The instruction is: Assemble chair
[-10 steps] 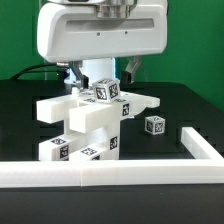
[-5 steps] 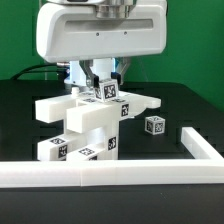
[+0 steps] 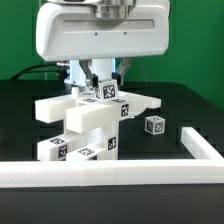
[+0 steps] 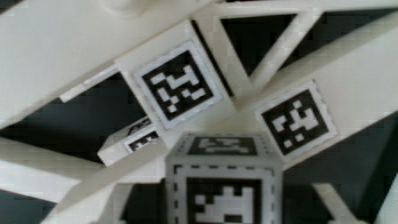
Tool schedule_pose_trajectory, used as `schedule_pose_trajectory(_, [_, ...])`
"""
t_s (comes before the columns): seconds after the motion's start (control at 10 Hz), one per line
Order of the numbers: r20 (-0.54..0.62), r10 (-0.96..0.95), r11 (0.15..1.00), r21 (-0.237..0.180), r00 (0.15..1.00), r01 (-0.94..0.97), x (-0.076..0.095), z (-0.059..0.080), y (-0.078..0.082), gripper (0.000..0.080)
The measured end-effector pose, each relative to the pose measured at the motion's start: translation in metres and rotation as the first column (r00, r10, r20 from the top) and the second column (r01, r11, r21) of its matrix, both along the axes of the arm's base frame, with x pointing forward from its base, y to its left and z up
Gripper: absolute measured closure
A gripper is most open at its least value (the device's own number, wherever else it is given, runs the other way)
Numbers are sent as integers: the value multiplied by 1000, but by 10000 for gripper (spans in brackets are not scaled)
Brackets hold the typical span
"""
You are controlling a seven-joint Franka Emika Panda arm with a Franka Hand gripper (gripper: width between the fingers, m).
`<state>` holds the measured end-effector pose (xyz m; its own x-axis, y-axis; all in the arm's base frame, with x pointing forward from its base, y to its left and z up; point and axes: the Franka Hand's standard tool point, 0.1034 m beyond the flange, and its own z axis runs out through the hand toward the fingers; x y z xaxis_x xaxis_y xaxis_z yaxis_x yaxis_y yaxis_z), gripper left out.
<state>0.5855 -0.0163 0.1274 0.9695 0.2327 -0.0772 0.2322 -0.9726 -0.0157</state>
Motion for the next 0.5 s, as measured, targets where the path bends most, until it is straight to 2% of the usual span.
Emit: schedule_pose_trajectory(0.5, [5, -329, 944, -25, 944, 329, 0, 0, 1, 512])
